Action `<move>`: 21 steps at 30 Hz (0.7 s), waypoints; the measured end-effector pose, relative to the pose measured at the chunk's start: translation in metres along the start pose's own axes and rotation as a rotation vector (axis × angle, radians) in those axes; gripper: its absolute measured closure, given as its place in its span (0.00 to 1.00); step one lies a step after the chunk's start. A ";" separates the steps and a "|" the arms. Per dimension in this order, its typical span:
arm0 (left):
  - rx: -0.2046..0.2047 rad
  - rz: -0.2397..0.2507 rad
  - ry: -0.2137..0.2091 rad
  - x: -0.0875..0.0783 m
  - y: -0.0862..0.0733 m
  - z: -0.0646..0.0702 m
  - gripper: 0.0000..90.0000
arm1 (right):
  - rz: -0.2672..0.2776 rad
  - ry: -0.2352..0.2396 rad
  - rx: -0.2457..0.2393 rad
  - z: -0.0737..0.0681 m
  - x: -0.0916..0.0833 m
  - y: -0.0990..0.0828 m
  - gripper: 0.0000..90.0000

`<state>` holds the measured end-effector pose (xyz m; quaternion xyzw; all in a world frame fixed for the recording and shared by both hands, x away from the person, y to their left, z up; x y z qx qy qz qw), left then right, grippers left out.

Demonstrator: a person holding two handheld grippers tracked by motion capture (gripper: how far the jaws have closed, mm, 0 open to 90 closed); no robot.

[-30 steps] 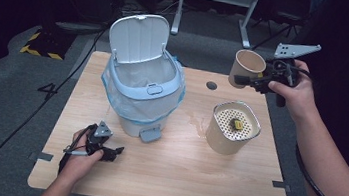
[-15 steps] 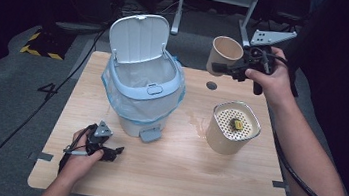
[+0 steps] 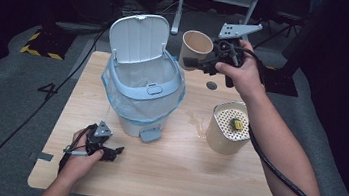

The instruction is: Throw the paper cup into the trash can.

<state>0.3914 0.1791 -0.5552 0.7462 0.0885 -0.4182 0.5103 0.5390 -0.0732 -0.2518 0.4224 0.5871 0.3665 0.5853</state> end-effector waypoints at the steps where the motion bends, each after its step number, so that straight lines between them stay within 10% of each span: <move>1: 0.000 0.000 0.001 0.000 0.000 0.000 0.17 | -0.001 0.003 -0.003 0.000 0.004 0.001 0.35; 21: -0.009 0.001 0.001 0.001 0.001 0.000 0.17 | -0.012 0.051 0.079 -0.004 0.077 -0.004 0.34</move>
Point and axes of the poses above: each handheld gripper's, and its own axes: x roughly forward along the jaws, y roughly out of its top, z roughly to its right, the point moved 7 cm from there along x, roughly forward along the jaws, and after that the axes turned 12 degrees about y, right-handed, at the moved point
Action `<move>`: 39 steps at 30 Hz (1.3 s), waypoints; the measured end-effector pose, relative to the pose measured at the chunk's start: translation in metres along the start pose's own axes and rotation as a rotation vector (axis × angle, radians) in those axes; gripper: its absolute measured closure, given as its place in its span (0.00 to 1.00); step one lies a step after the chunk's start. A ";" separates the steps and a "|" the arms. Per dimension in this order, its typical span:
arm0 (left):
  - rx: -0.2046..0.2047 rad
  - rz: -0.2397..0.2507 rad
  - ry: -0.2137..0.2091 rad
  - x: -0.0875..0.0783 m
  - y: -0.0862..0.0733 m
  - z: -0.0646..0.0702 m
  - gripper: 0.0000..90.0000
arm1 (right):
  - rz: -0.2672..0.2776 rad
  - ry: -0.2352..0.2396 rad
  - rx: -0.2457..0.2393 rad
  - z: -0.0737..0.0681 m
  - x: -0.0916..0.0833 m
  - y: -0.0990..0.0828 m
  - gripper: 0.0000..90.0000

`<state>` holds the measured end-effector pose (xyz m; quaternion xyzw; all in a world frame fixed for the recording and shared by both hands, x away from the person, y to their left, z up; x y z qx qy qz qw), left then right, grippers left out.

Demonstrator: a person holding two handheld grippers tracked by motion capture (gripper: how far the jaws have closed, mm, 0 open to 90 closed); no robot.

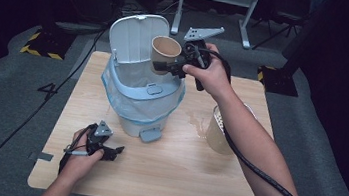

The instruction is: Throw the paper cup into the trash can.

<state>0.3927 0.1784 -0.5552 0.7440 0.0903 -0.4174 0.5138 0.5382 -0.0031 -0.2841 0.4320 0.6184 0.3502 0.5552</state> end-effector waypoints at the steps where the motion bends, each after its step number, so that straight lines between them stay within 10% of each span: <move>1: 0.000 0.000 0.000 0.000 0.000 0.000 0.17 | 0.000 0.000 0.000 0.000 0.000 0.000 0.34; 8: 0.000 -0.001 0.001 0.000 0.000 0.000 0.17 | -0.120 -0.030 0.001 0.002 0.015 -0.007 0.30; 11: 0.000 -0.001 0.001 0.000 0.000 0.000 0.17 | -0.116 -0.050 -0.018 0.005 0.019 -0.007 0.08; 14: 0.000 -0.001 0.001 0.000 0.000 0.000 0.17 | -0.079 -0.055 -0.016 0.004 0.017 -0.002 0.24; 16: 0.000 -0.001 0.001 0.000 0.000 0.000 0.17 | -0.050 -0.077 -0.027 0.005 0.012 0.003 0.14; 29: 0.001 0.000 0.000 0.000 0.000 0.000 0.17 | 0.005 -0.091 -0.061 -0.010 -0.051 0.005 0.17; 39: 0.000 0.003 -0.002 0.000 0.000 0.000 0.17 | -0.052 -0.162 -0.071 -0.024 -0.105 -0.021 0.17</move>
Point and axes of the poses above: each handheld gripper's, and its own axes: x roughly forward along the jaws, y roughly out of its top, z roughly to its right, the point moved 7 cm from there along x, roughly forward along the jaws, and after that the axes turned 12 degrees about y, right-handed, at the moved point
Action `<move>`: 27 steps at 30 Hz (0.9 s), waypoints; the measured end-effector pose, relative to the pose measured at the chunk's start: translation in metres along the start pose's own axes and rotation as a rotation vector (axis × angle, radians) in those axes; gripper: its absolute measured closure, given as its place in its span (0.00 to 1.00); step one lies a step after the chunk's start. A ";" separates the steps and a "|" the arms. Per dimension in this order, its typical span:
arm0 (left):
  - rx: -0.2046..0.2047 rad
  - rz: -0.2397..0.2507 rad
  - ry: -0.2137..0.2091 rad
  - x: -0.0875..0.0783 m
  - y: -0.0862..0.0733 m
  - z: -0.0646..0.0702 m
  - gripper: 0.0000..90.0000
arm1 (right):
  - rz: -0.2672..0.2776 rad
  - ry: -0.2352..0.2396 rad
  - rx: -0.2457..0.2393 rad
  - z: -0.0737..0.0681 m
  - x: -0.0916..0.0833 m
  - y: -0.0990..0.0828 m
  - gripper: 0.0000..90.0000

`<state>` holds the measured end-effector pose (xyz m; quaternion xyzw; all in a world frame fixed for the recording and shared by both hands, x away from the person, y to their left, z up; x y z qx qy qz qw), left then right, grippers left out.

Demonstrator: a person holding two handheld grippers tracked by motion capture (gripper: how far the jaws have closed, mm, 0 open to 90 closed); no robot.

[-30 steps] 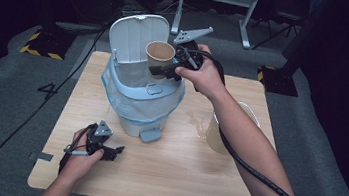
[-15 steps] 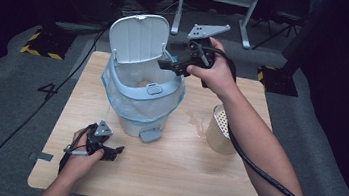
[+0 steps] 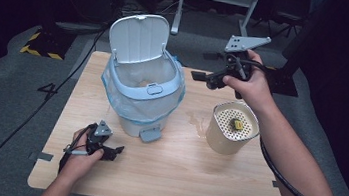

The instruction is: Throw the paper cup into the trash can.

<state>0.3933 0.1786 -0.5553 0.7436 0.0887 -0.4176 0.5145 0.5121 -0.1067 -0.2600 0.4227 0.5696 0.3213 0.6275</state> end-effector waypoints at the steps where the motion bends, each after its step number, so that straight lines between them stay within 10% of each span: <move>1: 0.000 0.000 0.000 0.000 0.000 0.000 0.17 | -0.001 -0.010 0.000 0.000 -0.005 -0.002 0.17; 27: -0.001 -0.002 0.002 0.000 0.000 0.000 0.17 | -0.078 -0.133 0.086 -0.023 -0.117 -0.099 0.18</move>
Point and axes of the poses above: each handheld gripper's, and its own axes: x roughly forward along the jaws, y roughly out of its top, z roughly to its right, the point moved 7 cm from there along x, roughly forward along the jaws, and after that the axes turned 12 degrees about y, right-handed, at the moved point
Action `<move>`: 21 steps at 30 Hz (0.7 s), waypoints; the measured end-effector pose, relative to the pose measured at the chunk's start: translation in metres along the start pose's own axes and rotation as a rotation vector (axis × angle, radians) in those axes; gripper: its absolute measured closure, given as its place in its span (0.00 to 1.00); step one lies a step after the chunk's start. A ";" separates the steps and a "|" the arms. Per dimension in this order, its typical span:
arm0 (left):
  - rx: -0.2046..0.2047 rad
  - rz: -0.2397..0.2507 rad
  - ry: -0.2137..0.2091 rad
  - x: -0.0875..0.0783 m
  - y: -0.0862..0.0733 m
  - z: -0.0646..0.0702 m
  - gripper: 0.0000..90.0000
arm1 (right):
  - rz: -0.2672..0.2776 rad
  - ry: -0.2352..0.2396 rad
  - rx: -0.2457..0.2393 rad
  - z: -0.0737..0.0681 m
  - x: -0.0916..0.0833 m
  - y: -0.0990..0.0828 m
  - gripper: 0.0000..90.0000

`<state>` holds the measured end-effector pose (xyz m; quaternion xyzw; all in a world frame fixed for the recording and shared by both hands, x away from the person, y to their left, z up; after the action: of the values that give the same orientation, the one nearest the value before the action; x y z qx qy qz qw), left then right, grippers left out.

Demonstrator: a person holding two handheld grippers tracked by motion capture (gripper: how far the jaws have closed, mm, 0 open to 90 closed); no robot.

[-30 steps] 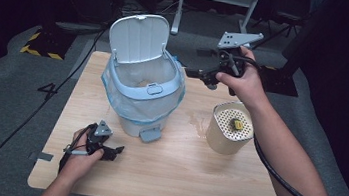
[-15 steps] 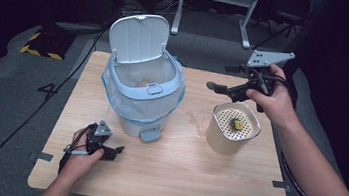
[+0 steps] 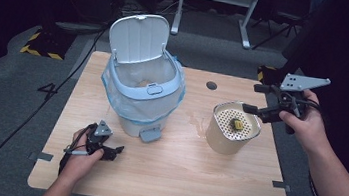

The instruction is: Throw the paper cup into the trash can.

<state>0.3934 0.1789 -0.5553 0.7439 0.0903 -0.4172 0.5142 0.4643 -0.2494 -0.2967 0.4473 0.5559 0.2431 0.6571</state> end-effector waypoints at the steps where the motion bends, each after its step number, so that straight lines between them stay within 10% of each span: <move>1: -0.001 0.002 0.001 0.000 0.000 0.000 0.17 | 0.000 0.000 0.000 0.000 0.000 0.000 0.18; 21: 0.000 0.004 0.005 0.000 0.000 -0.001 0.17 | -0.041 -0.052 0.121 -0.032 -0.015 -0.097 0.21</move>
<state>0.3945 0.1795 -0.5552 0.7452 0.0902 -0.4143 0.5146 0.4124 -0.2979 -0.3723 0.4811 0.5614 0.1838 0.6477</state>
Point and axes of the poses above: each handheld gripper's, and its own axes: x roughly forward along the jaws, y roughly out of its top, z roughly to its right, the point moved 7 cm from there along x, roughly forward along the jaws, and after that the axes turned 12 degrees about y, right-handed, at the moved point
